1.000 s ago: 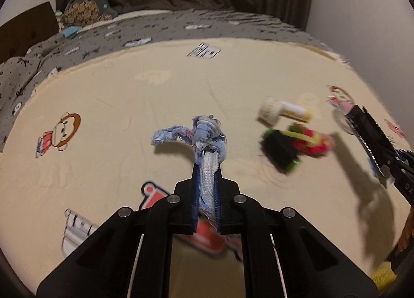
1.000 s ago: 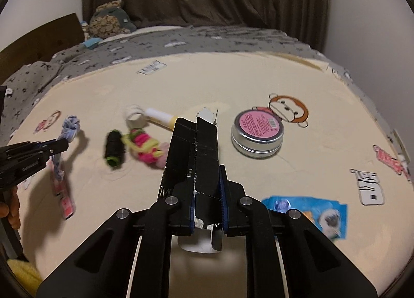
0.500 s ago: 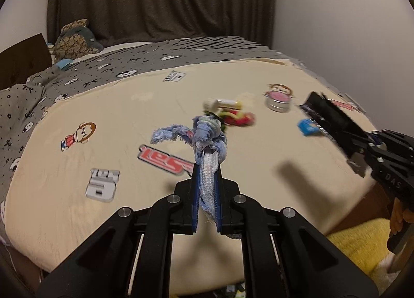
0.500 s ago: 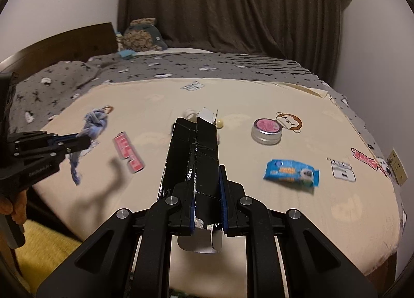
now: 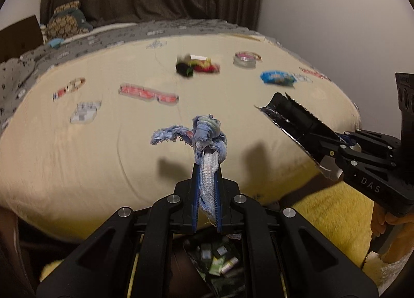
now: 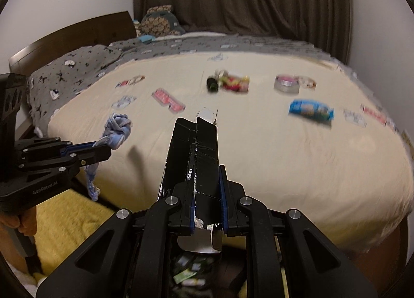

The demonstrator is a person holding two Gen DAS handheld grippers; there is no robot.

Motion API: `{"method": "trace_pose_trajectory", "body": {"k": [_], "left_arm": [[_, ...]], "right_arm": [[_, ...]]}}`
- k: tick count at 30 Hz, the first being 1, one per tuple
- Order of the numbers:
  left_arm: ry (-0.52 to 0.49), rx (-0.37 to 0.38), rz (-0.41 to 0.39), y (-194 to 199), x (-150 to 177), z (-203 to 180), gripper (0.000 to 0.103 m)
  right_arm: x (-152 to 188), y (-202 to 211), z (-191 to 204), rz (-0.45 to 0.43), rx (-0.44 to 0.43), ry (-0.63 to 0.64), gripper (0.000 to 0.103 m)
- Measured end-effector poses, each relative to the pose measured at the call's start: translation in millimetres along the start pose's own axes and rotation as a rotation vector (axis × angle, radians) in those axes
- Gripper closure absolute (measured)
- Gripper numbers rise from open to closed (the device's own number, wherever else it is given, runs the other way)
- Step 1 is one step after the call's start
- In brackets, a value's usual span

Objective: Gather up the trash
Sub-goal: 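Lower both tools into the bin and release rag and comb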

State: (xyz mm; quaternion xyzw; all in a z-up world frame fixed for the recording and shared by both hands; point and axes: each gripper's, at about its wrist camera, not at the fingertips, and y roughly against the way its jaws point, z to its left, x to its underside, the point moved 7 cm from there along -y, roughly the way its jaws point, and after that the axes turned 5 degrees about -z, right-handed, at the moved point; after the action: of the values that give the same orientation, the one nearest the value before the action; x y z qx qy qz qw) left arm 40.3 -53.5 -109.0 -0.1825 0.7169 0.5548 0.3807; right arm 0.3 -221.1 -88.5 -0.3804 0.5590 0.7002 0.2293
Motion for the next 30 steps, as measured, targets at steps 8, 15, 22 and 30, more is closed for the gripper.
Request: {"method": "trace_pose_trajectory", "body": {"k": [8,15,22,30], "left_arm": [[-0.002,0.057,0.157,-21.2,70.0,-12.0,0.094],[0.039,0.071,0.286,-50.4,118.6,-6.4,0.094],[0.062,0.085,0.387,-73.4,152.5,-5.3,0.094],[0.080,0.114,0.517,-97.3,186.3,-8.1,0.093]], "right_arm": [[56.7,-12.4,14.6,0.140,-0.031,0.003,0.088],[104.3,-37.9,20.0,0.283,-0.018,-0.012,0.088],[145.0,-62.0,17.4,0.414,-0.039,-0.063,0.088],[187.8,-81.1,11.2,0.582,-0.037,-0.101,0.087]]}}
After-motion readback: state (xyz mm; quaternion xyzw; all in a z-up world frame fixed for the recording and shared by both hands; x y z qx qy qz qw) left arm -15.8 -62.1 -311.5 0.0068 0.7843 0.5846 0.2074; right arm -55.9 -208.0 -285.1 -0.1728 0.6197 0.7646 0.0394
